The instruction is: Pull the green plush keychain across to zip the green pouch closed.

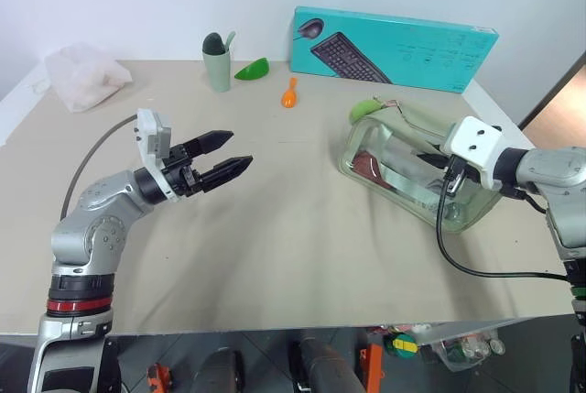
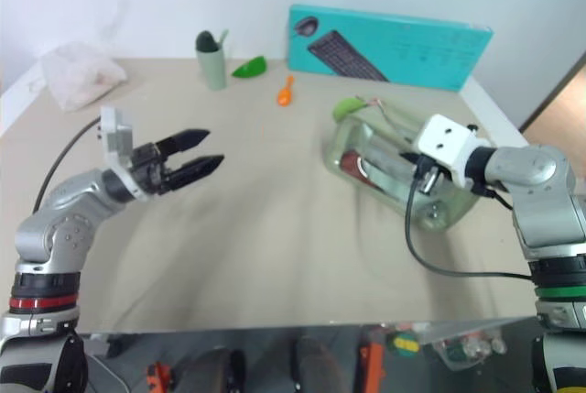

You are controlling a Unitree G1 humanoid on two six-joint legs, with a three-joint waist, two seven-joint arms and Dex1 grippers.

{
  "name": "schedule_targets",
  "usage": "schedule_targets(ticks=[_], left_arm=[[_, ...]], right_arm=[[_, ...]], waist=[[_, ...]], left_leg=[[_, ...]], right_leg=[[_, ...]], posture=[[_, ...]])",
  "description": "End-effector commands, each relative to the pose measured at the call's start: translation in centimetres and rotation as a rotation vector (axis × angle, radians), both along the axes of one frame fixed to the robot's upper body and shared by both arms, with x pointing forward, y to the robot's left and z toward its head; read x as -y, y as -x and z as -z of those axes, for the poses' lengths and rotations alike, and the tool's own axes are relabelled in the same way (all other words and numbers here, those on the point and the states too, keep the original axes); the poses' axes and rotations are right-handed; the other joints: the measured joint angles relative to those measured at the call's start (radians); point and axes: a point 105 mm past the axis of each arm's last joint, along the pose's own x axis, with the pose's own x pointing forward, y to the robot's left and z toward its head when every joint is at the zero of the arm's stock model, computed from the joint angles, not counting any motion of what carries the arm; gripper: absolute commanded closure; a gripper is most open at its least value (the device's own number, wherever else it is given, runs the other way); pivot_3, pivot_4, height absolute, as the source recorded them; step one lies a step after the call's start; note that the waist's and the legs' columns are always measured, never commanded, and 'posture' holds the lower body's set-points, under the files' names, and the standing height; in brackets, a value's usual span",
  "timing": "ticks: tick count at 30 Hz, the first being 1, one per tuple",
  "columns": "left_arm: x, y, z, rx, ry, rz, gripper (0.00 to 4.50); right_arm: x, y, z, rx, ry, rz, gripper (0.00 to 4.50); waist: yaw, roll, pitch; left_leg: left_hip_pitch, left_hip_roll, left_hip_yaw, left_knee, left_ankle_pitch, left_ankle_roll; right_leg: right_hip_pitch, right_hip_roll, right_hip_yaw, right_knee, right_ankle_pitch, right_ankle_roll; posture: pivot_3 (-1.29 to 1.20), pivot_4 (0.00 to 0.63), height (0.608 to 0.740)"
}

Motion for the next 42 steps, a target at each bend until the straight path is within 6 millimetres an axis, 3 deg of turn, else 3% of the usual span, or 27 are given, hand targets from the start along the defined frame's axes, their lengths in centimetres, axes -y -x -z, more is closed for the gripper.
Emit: schedule_targets(ticks=[1,6,12,17,22,28,40,42], left_arm=[[-0.7,0.4,-1.2,0.048,0.001,-0.017,0.32],[-2.3,0.0,-1.0,0.024,0.005,-0.069,0.32],[-5.8,0.1,0.0,-0.053,0.025,-0.143,0.32],[-8.4,1.0,0.9,-0.132,0.059,-0.182,0.32],[-9.8,3.2,1.2,-0.187,0.096,-0.181,0.32],[-12.0,4.8,-0.2,-0.183,0.161,-0.242,0.32],[-11.1,5.5,-0.1,-0.196,0.175,-0.255,0.32],[-11.0,5.4,-0.1,-0.196,0.177,-0.253,0.32]], right_arm=[[-0.7,0.3,-0.2,0.001,-0.002,-0.031,4.47],[-1.7,-0.5,-2.1,0.066,-0.042,-0.024,4.47],[-6.9,0.3,-6.5,0.149,-0.107,-0.220,4.47],[-10.9,0.9,-7.9,0.185,-0.079,-0.375,4.47],[-15.1,1.4,-7.7,0.217,-0.029,-0.524,4.47],[-18.6,2.8,-6.3,0.218,0.022,-0.693,4.47],[-20.8,3.7,-3.2,0.144,0.013,-0.756,4.47],[-20.8,3.1,-3.1,0.125,-0.031,-0.714,3.70]], waist=[[-0.001,0.000,0.000],[-0.009,0.000,0.000],[-0.019,0.001,0.001],[-0.011,0.001,0.001],[-0.007,0.001,0.001],[-0.005,0.001,0.001],[-0.005,0.000,0.000],[-0.007,0.000,0.000]], left_leg=[[0.000,0.000,0.000,0.000,0.000,0.000],[0.000,0.001,0.001,0.000,0.001,0.000],[0.002,0.003,0.004,-0.001,0.001,0.000],[-0.002,0.005,0.001,-0.003,0.000,-0.001],[-0.005,0.004,0.000,-0.003,-0.001,-0.003],[-0.007,0.002,0.000,-0.003,-0.002,-0.004],[-0.005,0.002,0.000,-0.001,-0.002,-0.005],[-0.005,0.003,0.000,-0.001,-0.001,-0.005]], right_leg=[[0.000,0.000,0.000,0.000,0.000,0.000],[0.000,0.000,0.000,0.000,0.000,-0.001],[-0.003,0.001,0.000,0.002,0.001,-0.001],[-0.007,0.003,-0.002,0.004,0.000,-0.002],[-0.009,0.001,-0.004,0.004,-0.002,-0.006],[-0.010,-0.003,-0.006,0.004,-0.003,-0.006],[-0.008,-0.004,-0.008,0.004,-0.004,-0.009],[-0.008,-0.003,-0.009,0.005,-0.004,-0.009]], posture=[[0.00,0.150,0.740],[0.00,0.150,0.740],[0.00,0.150,0.740],[0.00,0.150,0.740],[0.00,0.150,0.740],[0.00,0.150,0.740],[0.00,0.150,0.740],[0.00,0.150,0.740]])
